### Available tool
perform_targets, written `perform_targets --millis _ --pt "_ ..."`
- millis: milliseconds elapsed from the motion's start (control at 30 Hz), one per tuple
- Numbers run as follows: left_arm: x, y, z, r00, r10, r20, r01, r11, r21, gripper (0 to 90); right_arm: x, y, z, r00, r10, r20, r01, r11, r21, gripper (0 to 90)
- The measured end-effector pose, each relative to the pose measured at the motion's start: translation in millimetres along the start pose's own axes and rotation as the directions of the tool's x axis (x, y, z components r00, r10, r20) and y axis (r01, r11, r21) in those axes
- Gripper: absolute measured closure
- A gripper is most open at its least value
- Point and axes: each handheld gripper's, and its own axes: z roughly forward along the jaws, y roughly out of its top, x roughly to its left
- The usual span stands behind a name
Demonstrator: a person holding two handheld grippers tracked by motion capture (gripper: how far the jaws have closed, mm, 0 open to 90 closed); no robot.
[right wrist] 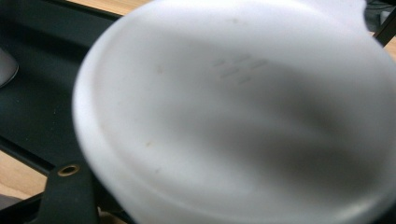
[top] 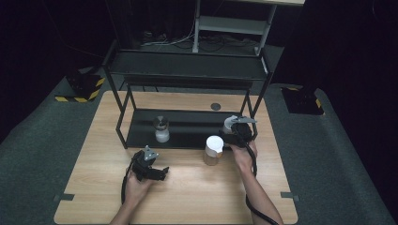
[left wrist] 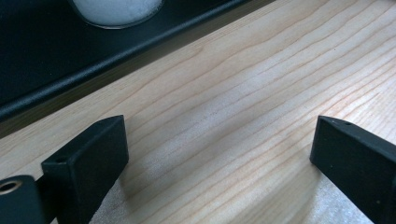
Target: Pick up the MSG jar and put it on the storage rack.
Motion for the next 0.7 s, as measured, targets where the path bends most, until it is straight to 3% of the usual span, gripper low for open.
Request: perform_targets --millis 233,700 --pt "0.0 0.0 0.0 1.0 0.0 0.0 0.0 1.0 0.0 4.3 -0.8 -3.0 -3.2 0.9999 0.008 0.011 -0.008 1.0 -0.015 17.4" --pt "-0.1 0.0 0.0 1.0 0.001 0.0 -0.001 1.0 0.0 4.3 -2.6 -7.0 -8.3 0.9999 0.004 -0.011 -0.004 1.0 -0.026 16.8"
